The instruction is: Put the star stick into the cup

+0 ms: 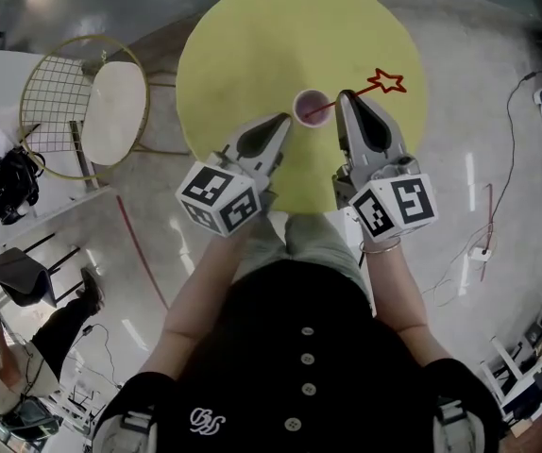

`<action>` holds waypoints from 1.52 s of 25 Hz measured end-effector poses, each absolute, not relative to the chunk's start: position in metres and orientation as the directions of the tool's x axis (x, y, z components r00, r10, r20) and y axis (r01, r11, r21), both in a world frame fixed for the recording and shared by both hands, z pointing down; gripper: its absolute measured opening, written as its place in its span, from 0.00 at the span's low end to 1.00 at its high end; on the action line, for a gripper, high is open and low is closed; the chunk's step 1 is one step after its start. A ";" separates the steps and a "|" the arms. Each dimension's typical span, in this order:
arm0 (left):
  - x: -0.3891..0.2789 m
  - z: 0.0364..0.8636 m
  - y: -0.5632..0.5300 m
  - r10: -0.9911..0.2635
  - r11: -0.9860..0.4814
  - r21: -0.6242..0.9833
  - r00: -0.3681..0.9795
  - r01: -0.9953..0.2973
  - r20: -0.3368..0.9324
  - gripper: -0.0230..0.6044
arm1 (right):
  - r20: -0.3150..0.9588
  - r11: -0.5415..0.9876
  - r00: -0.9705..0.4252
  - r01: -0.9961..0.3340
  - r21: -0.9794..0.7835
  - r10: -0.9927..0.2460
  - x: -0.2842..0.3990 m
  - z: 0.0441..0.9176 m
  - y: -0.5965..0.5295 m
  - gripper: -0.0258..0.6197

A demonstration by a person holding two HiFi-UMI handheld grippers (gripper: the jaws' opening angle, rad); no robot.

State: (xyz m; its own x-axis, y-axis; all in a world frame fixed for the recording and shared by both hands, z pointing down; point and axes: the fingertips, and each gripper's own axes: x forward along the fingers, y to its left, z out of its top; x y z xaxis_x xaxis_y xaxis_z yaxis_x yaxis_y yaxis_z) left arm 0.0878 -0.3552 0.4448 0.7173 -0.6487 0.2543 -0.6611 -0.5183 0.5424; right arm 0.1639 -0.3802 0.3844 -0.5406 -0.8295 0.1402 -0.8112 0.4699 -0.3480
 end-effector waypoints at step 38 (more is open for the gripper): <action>0.118 0.485 -0.372 -0.584 -0.486 0.607 0.751 -0.628 0.309 0.06 | 0.271 0.437 -0.565 -0.800 -0.411 -0.779 0.172 0.464 -0.400 0.05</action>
